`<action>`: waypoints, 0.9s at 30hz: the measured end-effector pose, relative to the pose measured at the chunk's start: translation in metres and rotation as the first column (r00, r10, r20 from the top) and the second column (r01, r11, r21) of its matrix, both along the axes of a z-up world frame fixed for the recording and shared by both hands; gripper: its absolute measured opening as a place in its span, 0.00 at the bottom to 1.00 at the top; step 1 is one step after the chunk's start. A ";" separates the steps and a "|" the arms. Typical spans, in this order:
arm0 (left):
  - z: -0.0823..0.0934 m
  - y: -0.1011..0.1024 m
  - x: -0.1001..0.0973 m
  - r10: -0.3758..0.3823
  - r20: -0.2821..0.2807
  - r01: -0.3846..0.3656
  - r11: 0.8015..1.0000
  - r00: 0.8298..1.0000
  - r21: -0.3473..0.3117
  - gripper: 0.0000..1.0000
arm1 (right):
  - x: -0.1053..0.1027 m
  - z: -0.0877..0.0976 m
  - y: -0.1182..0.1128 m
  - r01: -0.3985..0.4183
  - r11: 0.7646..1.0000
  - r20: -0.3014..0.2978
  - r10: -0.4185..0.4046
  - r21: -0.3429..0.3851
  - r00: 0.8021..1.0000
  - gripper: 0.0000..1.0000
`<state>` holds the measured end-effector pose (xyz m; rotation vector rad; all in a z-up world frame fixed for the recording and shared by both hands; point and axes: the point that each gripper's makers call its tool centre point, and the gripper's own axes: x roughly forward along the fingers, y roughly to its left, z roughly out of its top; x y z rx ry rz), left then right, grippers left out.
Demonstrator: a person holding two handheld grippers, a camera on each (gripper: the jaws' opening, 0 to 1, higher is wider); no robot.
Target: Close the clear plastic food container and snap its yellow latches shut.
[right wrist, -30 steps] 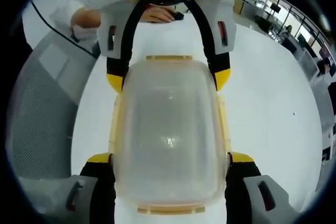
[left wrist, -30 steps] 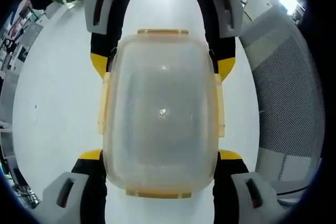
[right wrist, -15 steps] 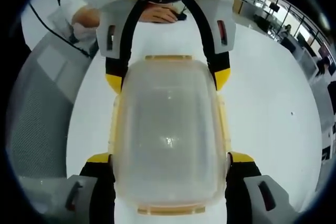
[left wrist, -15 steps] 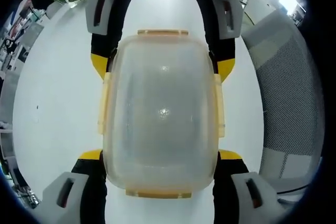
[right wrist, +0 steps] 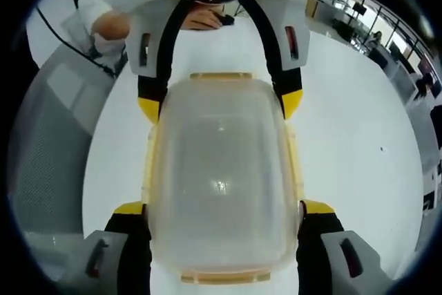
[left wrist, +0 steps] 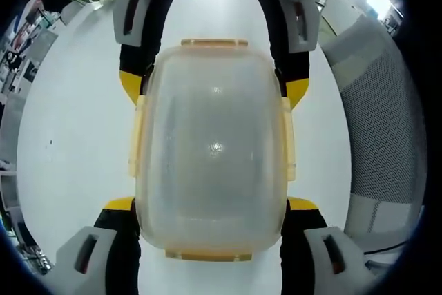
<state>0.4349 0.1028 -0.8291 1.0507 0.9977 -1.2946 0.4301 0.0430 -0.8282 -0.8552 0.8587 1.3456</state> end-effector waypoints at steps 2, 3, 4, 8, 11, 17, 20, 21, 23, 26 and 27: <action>0.000 0.000 0.001 0.000 0.000 0.000 1.000 1.000 0.000 0.85 | 0.001 0.000 0.000 0.000 1.000 0.000 0.000 -0.001 1.000 0.88; 0.000 0.000 0.001 0.000 0.000 0.000 1.000 1.000 0.001 0.85 | 0.001 0.000 0.000 0.000 1.000 0.000 0.000 -0.002 1.000 0.88; 0.000 0.000 0.002 0.000 0.000 0.000 1.000 1.000 0.002 0.85 | 0.002 0.000 0.000 0.001 1.000 -0.001 -0.001 -0.003 1.000 0.88; 0.000 0.000 0.005 -0.001 0.000 0.001 1.000 1.000 0.003 0.85 | 0.005 0.000 0.000 0.003 1.000 -0.001 -0.003 -0.004 1.000 0.88; 0.000 0.000 0.006 -0.002 0.000 0.002 1.000 1.000 0.002 0.85 | 0.007 0.000 0.000 0.003 1.000 -0.002 -0.003 -0.004 1.000 0.88; 0.000 0.000 0.010 -0.001 -0.001 0.001 1.000 1.000 -0.003 0.85 | 0.010 -0.001 0.000 0.005 1.000 -0.002 -0.005 -0.002 1.000 0.89; 0.000 0.000 0.012 -0.002 -0.001 0.002 1.000 1.000 -0.002 0.85 | 0.012 -0.001 0.000 0.007 1.000 -0.003 -0.007 -0.003 1.000 0.89; 0.000 0.000 0.013 -0.001 -0.001 0.001 1.000 1.000 -0.001 0.85 | 0.013 -0.001 0.000 0.007 1.000 -0.003 -0.007 -0.003 1.000 0.89; 0.000 0.000 0.014 -0.001 -0.001 0.001 1.000 1.000 -0.001 0.85 | 0.014 -0.001 0.000 0.008 1.000 -0.003 -0.008 -0.003 1.000 0.89; 0.000 0.000 0.016 0.000 -0.002 0.000 1.000 1.000 -0.002 0.85 | 0.016 -0.001 0.000 0.009 1.000 -0.003 -0.009 -0.001 1.000 0.89; 0.000 0.000 0.016 0.000 -0.002 0.000 1.000 1.000 -0.002 0.85 | 0.016 -0.001 0.000 0.010 1.000 -0.003 -0.010 0.000 1.000 0.89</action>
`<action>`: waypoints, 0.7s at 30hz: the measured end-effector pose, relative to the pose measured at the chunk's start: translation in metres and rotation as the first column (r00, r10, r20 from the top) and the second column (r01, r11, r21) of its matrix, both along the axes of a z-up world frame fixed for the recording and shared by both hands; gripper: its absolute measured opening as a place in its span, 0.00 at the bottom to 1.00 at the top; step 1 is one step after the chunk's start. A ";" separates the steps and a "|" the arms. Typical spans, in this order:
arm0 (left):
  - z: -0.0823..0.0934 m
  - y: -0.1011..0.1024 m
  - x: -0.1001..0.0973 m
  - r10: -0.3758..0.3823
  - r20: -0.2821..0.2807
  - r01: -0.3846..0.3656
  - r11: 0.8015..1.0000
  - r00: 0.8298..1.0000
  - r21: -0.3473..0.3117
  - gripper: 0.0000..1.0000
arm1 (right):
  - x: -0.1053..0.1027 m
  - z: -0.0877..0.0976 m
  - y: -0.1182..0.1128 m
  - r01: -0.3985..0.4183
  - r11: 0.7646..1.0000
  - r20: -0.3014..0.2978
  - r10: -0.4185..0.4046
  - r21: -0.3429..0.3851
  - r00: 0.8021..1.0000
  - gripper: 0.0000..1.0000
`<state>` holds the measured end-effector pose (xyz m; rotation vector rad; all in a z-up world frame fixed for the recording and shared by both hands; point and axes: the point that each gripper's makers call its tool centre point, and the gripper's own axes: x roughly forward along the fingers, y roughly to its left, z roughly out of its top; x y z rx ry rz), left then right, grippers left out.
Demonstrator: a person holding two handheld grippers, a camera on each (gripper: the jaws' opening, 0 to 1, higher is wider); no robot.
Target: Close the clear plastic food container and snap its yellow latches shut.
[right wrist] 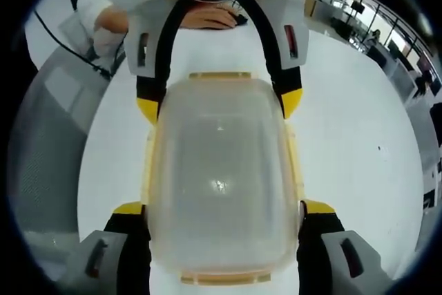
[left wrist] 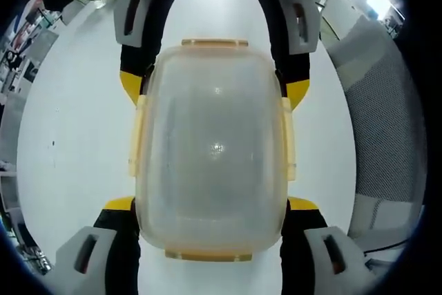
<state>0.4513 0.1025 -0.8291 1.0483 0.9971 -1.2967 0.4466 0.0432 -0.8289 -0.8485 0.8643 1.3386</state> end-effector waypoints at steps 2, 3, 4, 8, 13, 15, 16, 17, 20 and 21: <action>0.000 0.000 0.001 0.000 0.000 0.000 1.000 1.000 0.000 0.85 | 0.001 0.000 0.000 0.001 1.000 0.000 -0.001 -0.001 1.000 0.89; 0.000 0.000 0.002 0.000 0.000 0.000 1.000 1.000 -0.001 0.85 | 0.002 0.000 0.000 0.002 1.000 -0.001 -0.002 -0.001 1.000 0.89; 0.000 0.000 0.002 0.001 0.000 -0.001 1.000 1.000 -0.001 0.85 | 0.002 0.000 0.000 0.003 1.000 -0.001 -0.003 -0.001 1.000 0.89; 0.000 0.000 0.005 0.002 -0.001 -0.002 1.000 1.000 -0.003 0.85 | 0.005 0.000 0.000 0.005 1.000 -0.002 -0.005 -0.002 1.000 0.89; 0.000 0.000 0.007 0.005 -0.001 -0.005 1.000 1.000 -0.007 0.85 | 0.008 -0.001 0.000 0.007 1.000 -0.003 -0.007 -0.003 1.000 0.90; 0.000 0.000 0.008 0.004 -0.002 -0.004 1.000 1.000 -0.008 0.86 | 0.008 -0.001 0.000 0.007 1.000 -0.005 -0.007 -0.004 1.000 0.90; 0.000 0.000 0.008 0.005 -0.002 -0.005 1.000 1.000 -0.009 0.86 | 0.008 -0.001 0.000 0.008 1.000 -0.006 -0.008 -0.004 1.000 0.90; 0.000 0.000 0.008 0.005 -0.002 -0.005 1.000 1.000 -0.010 0.86 | 0.009 -0.001 0.000 0.009 1.000 -0.006 -0.009 -0.004 1.000 0.90; 0.000 0.000 0.008 0.005 -0.005 -0.005 1.000 1.000 -0.011 0.86 | 0.009 -0.001 0.000 0.009 1.000 -0.008 -0.009 -0.004 1.000 0.90; 0.000 0.000 0.008 0.005 -0.005 -0.005 1.000 1.000 -0.011 0.86 | 0.009 -0.001 0.000 0.009 1.000 -0.010 -0.009 -0.003 1.000 0.90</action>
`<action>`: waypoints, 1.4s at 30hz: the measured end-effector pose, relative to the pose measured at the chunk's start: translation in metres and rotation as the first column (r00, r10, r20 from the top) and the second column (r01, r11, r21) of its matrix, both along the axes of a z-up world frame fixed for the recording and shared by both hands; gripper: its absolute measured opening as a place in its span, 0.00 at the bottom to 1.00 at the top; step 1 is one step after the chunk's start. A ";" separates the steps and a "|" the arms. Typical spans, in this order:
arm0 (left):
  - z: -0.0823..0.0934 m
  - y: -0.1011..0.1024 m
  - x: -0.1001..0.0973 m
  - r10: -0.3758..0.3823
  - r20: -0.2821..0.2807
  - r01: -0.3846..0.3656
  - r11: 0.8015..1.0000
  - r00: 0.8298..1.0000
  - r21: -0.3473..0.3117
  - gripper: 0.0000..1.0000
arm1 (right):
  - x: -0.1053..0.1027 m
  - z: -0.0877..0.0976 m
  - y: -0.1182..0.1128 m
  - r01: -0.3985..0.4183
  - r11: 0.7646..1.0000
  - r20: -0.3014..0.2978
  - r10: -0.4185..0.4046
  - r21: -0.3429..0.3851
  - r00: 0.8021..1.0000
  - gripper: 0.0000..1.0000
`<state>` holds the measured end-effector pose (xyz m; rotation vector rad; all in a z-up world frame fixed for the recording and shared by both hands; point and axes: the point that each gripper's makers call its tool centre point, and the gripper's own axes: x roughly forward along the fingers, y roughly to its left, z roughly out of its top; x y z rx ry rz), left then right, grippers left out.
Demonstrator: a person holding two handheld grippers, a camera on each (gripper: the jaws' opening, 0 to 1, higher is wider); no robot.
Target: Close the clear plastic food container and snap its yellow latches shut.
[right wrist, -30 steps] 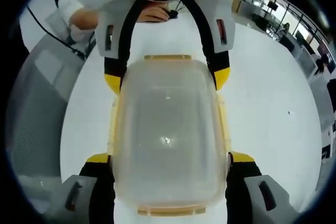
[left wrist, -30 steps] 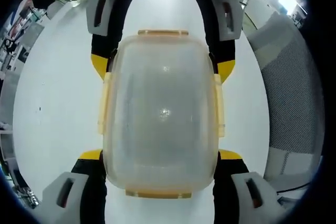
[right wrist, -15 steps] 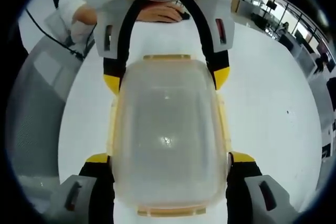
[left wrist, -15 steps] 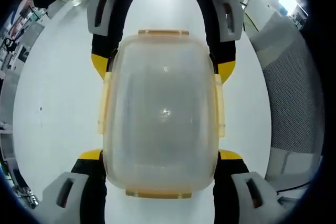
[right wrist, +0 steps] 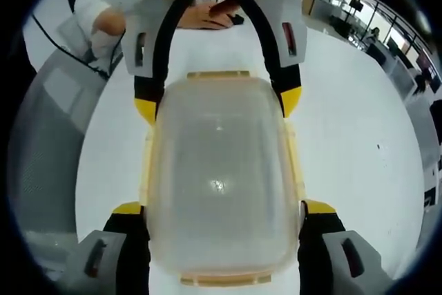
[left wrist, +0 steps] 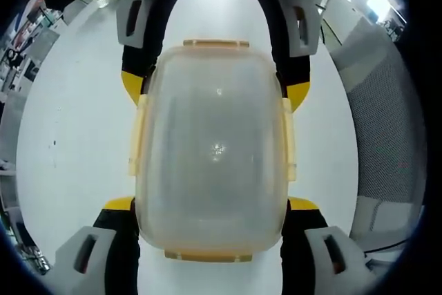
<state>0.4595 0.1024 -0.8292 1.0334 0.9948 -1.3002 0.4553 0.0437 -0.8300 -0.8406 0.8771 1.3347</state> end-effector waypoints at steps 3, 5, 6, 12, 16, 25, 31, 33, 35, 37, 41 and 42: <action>0.000 0.000 0.001 0.001 -0.003 -0.001 1.000 1.000 -0.003 0.86 | 0.000 0.000 0.000 0.000 1.000 -0.003 0.000 -0.001 1.000 0.90; 0.000 0.000 0.000 0.001 -0.003 -0.001 1.000 1.000 -0.004 0.86 | 0.000 -0.001 0.000 0.000 1.000 -0.003 0.000 -0.002 1.000 0.91; 0.000 0.000 0.000 0.002 -0.004 -0.002 1.000 1.000 -0.006 0.86 | 0.000 -0.001 0.000 0.000 1.000 -0.003 0.000 -0.001 1.000 0.91; 0.000 0.000 -0.001 0.003 -0.006 -0.003 1.000 1.000 -0.008 0.86 | 0.000 0.000 0.000 0.000 1.000 -0.004 0.000 -0.006 1.000 0.91; 0.000 0.000 0.000 0.002 -0.005 -0.002 1.000 1.000 -0.008 0.86 | -0.001 0.000 -0.001 0.000 1.000 -0.003 0.000 -0.013 1.000 0.90; 0.002 0.000 -0.002 -0.002 0.005 0.002 1.000 1.000 0.002 0.87 | -0.001 0.002 0.000 -0.019 1.000 0.001 0.019 -0.002 1.000 0.90; 0.000 -0.002 -0.010 0.000 -0.002 0.000 1.000 1.000 -0.001 0.99 | -0.001 0.004 0.001 -0.046 0.999 0.038 0.046 0.000 0.998 1.00; 0.000 -0.003 -0.011 -0.004 0.001 0.004 1.000 1.000 0.000 0.99 | -0.001 0.005 0.000 -0.056 0.998 0.054 0.056 -0.004 0.997 1.00; 0.002 -0.005 -0.010 -0.013 0.010 0.013 1.000 1.000 -0.002 0.99 | -0.002 0.004 0.000 -0.051 0.999 0.046 0.051 0.001 0.998 1.00; 0.001 -0.004 -0.009 -0.016 0.020 0.016 1.000 1.000 0.009 0.98 | -0.004 0.004 -0.002 -0.053 0.999 0.048 0.053 0.000 0.997 1.00; 0.001 -0.003 -0.007 -0.011 0.029 0.011 1.000 1.000 0.017 0.98 | -0.003 0.006 -0.004 -0.042 0.999 0.057 0.041 0.005 0.998 1.00; 0.001 -0.002 -0.007 -0.010 0.033 0.009 1.000 0.999 0.019 0.98 | -0.004 0.006 -0.005 -0.039 0.999 0.057 0.039 0.006 0.998 1.00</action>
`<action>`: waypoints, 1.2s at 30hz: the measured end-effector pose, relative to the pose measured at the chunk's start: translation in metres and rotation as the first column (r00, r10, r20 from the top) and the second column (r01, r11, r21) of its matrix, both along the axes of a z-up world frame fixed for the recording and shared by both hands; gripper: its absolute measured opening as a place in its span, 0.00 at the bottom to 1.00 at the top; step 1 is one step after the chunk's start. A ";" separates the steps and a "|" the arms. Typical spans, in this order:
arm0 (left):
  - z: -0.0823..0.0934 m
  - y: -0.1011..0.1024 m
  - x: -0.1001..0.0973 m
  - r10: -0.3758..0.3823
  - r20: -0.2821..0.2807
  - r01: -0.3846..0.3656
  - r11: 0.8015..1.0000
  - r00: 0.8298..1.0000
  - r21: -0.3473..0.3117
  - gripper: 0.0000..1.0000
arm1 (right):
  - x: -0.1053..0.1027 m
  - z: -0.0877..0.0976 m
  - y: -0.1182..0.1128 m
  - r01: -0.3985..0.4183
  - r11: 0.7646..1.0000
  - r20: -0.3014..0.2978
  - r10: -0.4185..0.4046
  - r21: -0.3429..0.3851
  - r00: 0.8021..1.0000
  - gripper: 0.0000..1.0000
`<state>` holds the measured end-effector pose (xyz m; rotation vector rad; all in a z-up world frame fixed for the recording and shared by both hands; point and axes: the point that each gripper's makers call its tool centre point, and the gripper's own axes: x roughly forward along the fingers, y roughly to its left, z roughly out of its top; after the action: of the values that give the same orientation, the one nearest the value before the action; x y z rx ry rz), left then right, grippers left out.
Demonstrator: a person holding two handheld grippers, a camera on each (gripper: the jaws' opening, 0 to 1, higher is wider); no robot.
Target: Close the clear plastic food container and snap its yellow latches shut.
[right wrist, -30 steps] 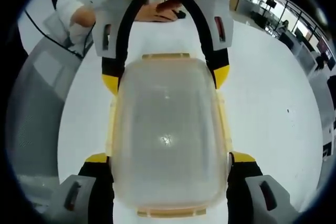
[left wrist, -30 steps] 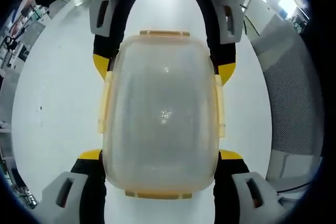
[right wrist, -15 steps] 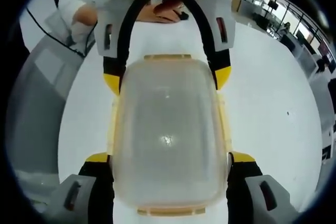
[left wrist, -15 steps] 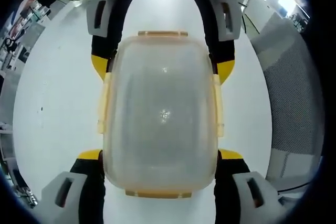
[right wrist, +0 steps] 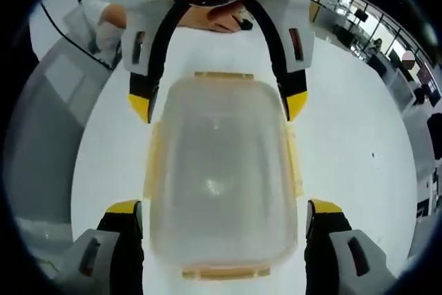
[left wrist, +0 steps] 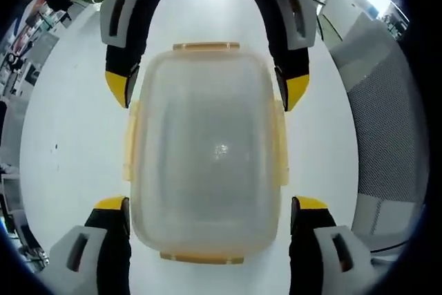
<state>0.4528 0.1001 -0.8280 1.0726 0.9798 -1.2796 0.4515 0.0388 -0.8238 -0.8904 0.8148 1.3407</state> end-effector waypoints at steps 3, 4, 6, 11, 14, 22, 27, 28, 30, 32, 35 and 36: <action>0.002 0.002 0.000 0.007 0.010 -0.007 1.000 1.000 0.003 0.98 | -0.001 0.001 -0.001 0.021 1.000 -0.005 -0.021 0.004 1.000 1.00; 0.003 0.002 0.001 0.011 0.010 -0.011 1.000 1.000 -0.001 0.98 | -0.002 0.002 -0.001 0.020 1.000 -0.005 -0.020 0.012 1.000 1.00; 0.004 0.002 0.002 0.021 0.017 -0.021 1.000 1.000 -0.007 0.98 | -0.003 0.004 0.000 0.018 1.000 0.006 -0.019 0.017 1.000 1.00; 0.006 0.005 0.001 0.030 0.023 -0.029 0.999 0.999 -0.014 0.97 | -0.004 0.008 0.002 0.033 0.998 0.002 -0.033 0.046 0.999 1.00; 0.008 0.007 -0.002 0.030 0.031 -0.029 0.999 0.999 -0.019 0.96 | -0.003 0.009 0.002 0.037 0.998 0.011 -0.037 0.048 0.999 0.99; 0.011 0.009 -0.006 0.035 0.052 -0.034 0.999 0.998 -0.030 0.95 | -0.005 0.013 0.002 0.059 0.996 0.020 -0.061 0.061 0.998 0.99; 0.015 0.012 -0.007 0.036 0.073 -0.034 0.999 0.997 -0.034 0.95 | -0.003 0.019 -0.001 0.075 0.995 0.043 -0.078 0.070 0.996 0.99; 0.016 0.012 -0.007 0.036 0.076 -0.034 0.999 0.996 -0.036 0.95 | -0.002 0.020 -0.002 0.079 0.994 0.045 -0.082 0.074 0.996 0.99; 0.017 0.013 -0.006 0.040 0.084 -0.037 0.999 0.996 -0.038 0.94 | -0.004 0.021 -0.003 0.083 0.994 0.046 -0.086 0.074 0.995 0.99; 0.019 0.013 -0.007 0.042 0.091 -0.039 0.998 0.995 -0.040 0.94 | -0.005 0.022 -0.005 0.085 0.994 0.052 -0.089 0.073 0.995 0.98; 0.021 0.013 -0.009 0.039 0.099 -0.035 0.999 0.994 -0.038 0.93 | -0.008 0.023 -0.007 0.088 0.994 0.056 -0.092 0.072 0.994 0.98; 0.021 0.013 -0.010 0.038 0.102 -0.034 0.999 0.994 -0.037 0.93 | -0.009 0.024 -0.007 0.089 0.993 0.057 -0.093 0.073 0.994 0.98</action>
<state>0.4430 0.1131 -0.8066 1.0778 0.8923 -1.1968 0.4421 0.0316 -0.8001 -0.8247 0.7487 1.2497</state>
